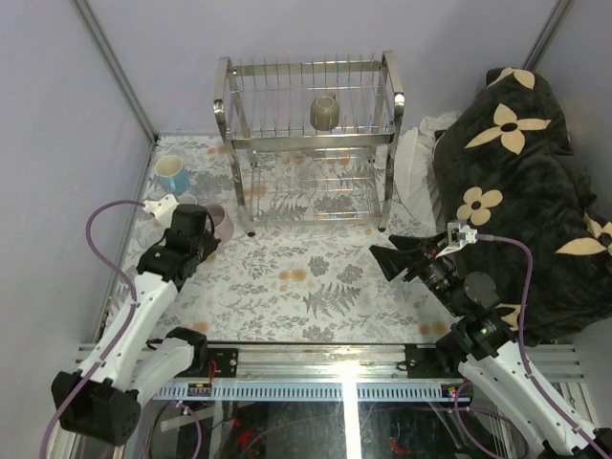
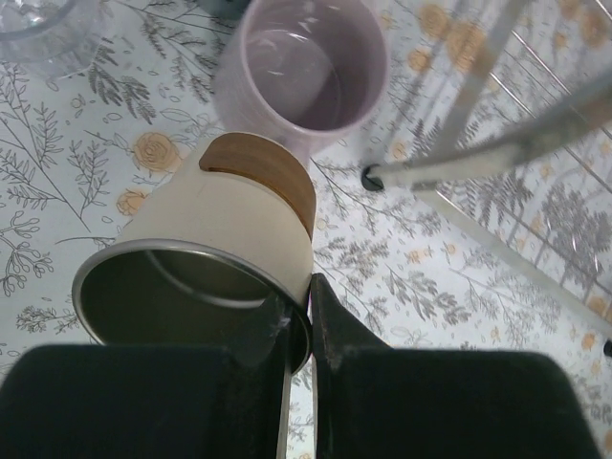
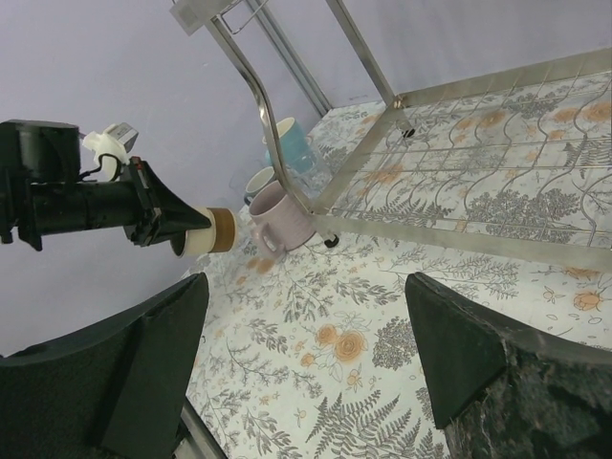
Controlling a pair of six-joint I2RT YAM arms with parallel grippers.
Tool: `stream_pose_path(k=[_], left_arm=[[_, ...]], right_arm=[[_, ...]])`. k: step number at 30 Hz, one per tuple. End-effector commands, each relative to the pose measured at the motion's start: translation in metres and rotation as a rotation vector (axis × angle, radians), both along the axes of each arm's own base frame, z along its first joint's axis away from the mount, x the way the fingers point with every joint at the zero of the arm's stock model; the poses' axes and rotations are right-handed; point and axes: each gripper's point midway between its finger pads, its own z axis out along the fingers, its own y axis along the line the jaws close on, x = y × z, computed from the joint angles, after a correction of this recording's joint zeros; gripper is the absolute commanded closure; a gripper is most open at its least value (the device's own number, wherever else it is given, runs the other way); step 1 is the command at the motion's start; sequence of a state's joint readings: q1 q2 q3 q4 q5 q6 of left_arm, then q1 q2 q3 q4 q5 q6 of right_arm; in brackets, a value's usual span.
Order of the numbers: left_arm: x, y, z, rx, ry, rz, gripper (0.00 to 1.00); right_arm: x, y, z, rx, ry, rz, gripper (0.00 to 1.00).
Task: Unload the cups from the dish rack
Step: Place the cup at the center of the board.
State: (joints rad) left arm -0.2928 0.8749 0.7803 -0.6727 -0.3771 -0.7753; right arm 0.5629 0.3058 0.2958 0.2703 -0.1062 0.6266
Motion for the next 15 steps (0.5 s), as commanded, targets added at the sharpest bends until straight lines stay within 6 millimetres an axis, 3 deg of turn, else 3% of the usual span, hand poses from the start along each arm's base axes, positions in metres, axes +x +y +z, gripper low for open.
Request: stream_pose_path(k=[1, 9, 15], left_arm=[[0.028, 0.011, 0.005, -0.053, -0.031, 0.021, 1.0], [0.055, 0.044, 0.0, -0.052, 0.014, 0.112, 1.0], [0.065, 0.063, -0.018, -0.03, 0.087, 0.151, 1.0]], right_arm=[[0.001, 0.001, 0.008, 0.022, -0.024, 0.001, 0.09], [-0.001, 0.0, 0.002, 0.021, -0.009, 0.005, 0.09], [-0.004, -0.003, 0.004, 0.021, -0.007, -0.003, 0.09]])
